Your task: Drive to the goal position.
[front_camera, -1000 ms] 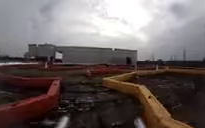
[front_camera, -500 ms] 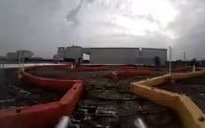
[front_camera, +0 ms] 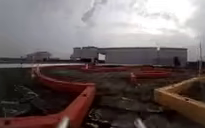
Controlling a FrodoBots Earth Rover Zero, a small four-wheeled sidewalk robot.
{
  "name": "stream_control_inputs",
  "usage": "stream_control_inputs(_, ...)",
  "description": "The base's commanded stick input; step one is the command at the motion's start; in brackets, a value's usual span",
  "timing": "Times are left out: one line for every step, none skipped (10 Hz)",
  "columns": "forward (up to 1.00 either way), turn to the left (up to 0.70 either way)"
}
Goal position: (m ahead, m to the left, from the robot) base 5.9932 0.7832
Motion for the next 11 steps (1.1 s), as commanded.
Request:
stream_control_inputs(0.70, 0.00)
stream_control_inputs(0.70, 0.00)
stream_control_inputs(0.70, 0.00)
stream_control_inputs(0.70, 0.00)
stream_control_inputs(0.70, 0.00)
stream_control_inputs(0.68, 0.00)
stream_control_inputs(0.53, 0.00)
stream_control_inputs(0.61, 0.00)
stream_control_inputs(0.70, 0.00)
stream_control_inputs(0.70, 0.00)
stream_control_inputs(0.70, 0.00)
